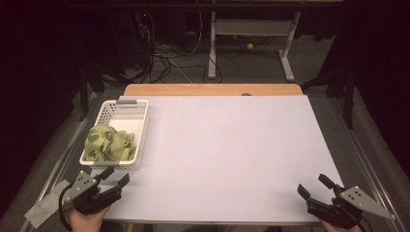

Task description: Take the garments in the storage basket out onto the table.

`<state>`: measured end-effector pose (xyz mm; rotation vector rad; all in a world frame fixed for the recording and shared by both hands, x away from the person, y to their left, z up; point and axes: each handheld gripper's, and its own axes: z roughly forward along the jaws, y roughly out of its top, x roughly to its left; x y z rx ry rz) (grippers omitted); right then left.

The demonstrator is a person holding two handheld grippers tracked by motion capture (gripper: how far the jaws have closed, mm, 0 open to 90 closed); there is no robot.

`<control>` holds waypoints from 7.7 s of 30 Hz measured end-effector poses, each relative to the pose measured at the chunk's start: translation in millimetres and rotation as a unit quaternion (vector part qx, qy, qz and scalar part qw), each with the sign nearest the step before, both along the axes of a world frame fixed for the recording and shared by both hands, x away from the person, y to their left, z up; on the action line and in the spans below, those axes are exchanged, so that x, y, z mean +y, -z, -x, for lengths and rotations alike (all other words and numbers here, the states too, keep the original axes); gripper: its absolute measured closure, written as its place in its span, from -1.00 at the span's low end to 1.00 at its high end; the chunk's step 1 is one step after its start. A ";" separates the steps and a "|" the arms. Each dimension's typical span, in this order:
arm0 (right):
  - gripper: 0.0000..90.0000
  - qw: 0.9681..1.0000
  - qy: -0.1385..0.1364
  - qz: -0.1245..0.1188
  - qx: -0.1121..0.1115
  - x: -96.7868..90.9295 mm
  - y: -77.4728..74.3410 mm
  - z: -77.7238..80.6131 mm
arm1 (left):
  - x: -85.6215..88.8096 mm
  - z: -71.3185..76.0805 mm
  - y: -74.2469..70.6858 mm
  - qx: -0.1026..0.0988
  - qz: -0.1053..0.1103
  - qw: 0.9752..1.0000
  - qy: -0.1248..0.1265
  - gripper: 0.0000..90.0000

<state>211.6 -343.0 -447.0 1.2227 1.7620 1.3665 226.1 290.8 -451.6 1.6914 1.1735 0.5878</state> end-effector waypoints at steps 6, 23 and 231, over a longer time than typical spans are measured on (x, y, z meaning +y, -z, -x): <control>-0.62 1.000 -0.005 -0.005 0.000 -0.2 0.1 -0.5 | 1.6 3.8 -12.7 -0.016 -0.010 1.000 -0.016 -0.33; -0.62 1.000 -0.005 -0.005 0.004 0.7 0.2 -2.4 | 20.7 6.5 -25.9 0.011 -0.010 0.999 -0.031 -0.45; -0.59 0.999 -0.034 0.006 -0.004 4.5 0.2 -5.2 | -52.5 -136.2 -202.9 0.143 -0.059 0.978 0.142 0.37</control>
